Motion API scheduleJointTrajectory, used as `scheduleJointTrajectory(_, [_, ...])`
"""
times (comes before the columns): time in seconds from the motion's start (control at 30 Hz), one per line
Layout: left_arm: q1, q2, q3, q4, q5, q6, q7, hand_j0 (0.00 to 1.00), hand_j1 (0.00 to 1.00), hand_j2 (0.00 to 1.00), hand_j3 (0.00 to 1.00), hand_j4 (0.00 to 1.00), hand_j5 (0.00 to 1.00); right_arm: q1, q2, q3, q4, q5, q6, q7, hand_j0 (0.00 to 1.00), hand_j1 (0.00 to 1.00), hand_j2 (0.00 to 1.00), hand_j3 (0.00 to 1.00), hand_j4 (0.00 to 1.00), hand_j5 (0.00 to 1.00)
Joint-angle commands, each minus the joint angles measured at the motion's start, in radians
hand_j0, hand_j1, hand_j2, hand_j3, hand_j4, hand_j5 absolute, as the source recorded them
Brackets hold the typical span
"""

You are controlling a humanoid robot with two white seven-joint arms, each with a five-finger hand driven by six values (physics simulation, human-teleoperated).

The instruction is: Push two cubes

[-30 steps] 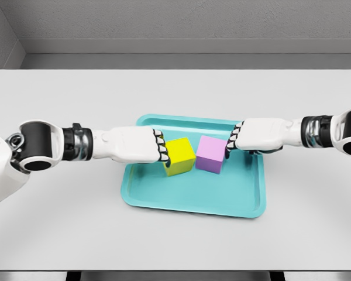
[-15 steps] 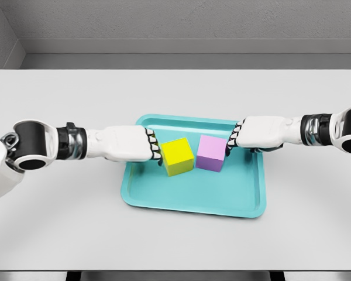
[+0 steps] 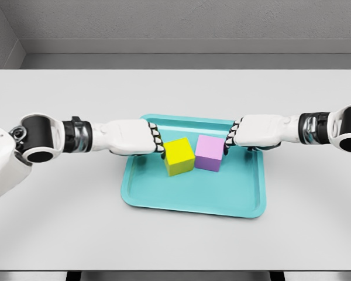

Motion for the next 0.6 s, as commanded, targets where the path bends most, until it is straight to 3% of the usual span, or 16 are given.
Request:
scheduleJointTrajectory(0.0, [0.0,-0.014,0.0,0.001,0.002,0.002,-0.009,0.68,0.68,0.68,0.68,0.68,0.68,0.0,0.008,0.0,0.002,0.004,0.003,0.0,0.68,0.68,0.68,0.68,0.68,0.68])
scheduleJointTrajectory(0.57, [-0.005,-0.017,0.044,0.064,0.002,0.002,-0.012,0.69,0.69,0.69,0.69,0.69,0.69,-0.023,0.024,-0.002,0.011,0.007,0.003,0.0,0.68,0.68,0.68,0.68,0.68,0.68])
